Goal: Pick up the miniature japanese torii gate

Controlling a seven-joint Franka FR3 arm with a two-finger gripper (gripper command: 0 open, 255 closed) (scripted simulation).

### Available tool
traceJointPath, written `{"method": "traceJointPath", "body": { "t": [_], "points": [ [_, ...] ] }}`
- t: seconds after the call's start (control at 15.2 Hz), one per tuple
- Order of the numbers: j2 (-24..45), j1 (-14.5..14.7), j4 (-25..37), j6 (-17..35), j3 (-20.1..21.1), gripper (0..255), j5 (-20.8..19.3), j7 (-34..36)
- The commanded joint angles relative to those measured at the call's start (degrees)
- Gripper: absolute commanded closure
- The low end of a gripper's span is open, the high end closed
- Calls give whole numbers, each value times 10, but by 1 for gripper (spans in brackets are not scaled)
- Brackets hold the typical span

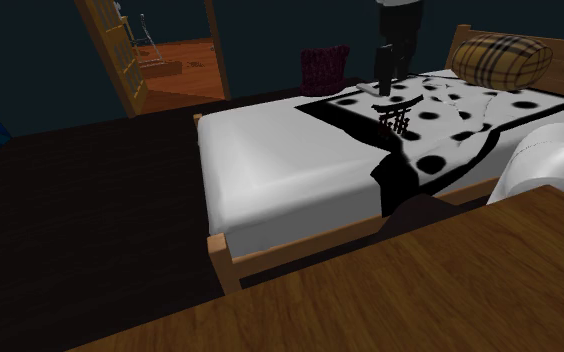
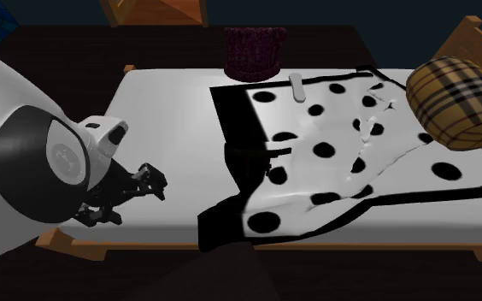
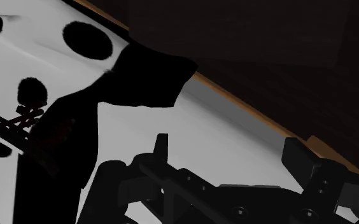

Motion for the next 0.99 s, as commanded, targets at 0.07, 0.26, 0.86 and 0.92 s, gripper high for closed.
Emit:
{"method": "traceJointPath", "body": {
  "t": [0.07,0.26,0.86,0.92],
  "points": [
    [0,-6,-14,21,-7,0,-6,0],
    [4,-25,-52,85,-30,0,-26,2],
    [64,-88,-127,290,-104,0,-82,11],
    [75,-95,-132,314,-113,0,-87,12]
  ]
}}
